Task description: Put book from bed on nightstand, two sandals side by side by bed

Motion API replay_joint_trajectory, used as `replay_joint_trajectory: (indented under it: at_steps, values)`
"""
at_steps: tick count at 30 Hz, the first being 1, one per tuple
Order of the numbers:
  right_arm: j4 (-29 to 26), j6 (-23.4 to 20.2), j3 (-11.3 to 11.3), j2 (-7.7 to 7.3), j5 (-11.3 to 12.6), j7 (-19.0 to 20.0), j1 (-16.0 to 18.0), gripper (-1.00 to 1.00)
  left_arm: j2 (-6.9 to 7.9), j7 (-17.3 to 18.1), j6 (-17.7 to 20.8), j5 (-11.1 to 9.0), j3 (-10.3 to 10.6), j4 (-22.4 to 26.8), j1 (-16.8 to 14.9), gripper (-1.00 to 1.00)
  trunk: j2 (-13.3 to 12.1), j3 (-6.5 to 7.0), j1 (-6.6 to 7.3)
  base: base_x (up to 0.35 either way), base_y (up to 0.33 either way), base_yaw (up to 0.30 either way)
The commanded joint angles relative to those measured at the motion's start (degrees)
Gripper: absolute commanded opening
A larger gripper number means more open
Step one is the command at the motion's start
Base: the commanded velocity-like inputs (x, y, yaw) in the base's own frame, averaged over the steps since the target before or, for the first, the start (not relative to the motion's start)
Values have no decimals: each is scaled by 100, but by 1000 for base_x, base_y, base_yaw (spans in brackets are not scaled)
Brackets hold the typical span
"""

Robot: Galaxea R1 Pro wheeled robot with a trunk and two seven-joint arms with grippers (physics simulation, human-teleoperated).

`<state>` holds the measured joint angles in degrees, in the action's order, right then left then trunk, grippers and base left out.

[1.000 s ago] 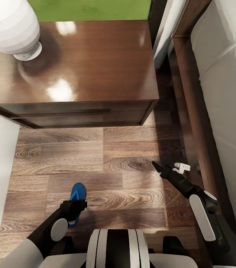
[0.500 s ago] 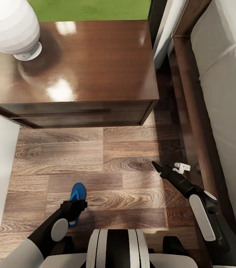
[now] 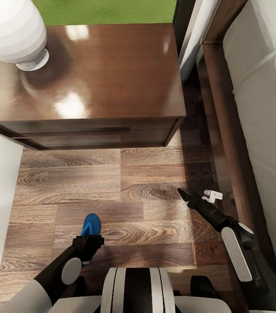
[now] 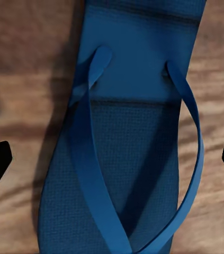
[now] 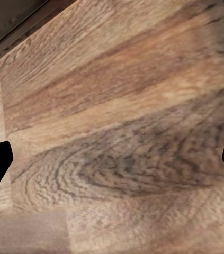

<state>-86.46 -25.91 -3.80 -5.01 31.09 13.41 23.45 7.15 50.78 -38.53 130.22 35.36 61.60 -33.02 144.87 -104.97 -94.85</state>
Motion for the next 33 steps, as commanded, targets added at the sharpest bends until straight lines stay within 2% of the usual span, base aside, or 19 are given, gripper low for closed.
replay_joint_trajectory:
  at_steps: [1, 2, 29, 31, 33]
  values:
    - [-2, -30, -305, 0, 2, -14, 3, 100, 6, 12, -11, 6, 20, 5, -3, 100, 1, -3, 1, 0, 0, 0]
    - [-2, -31, -305, 0, 2, -14, 2, 100, 6, 7, -13, 2, 21, 3, -3, -100, 1, -3, 1, 0, 0, 0]
    - [-2, -30, -305, 0, 2, -14, 2, 100, 6, 9, -14, 11, 85, -19, -3, -100, 1, -3, 1, 0, 0, 0]
    - [-2, -31, -305, 0, 2, -14, 2, 100, 6, 25, -23, 10, 132, -1, -3, -100, 1, -3, 1, 0, 0, 0]
    - [-2, -32, -305, 0, 2, -14, 2, 100, 6, 31, -23, 12, 268, 0, -3, -100, 1, -3, 1, 0, 0, 0]
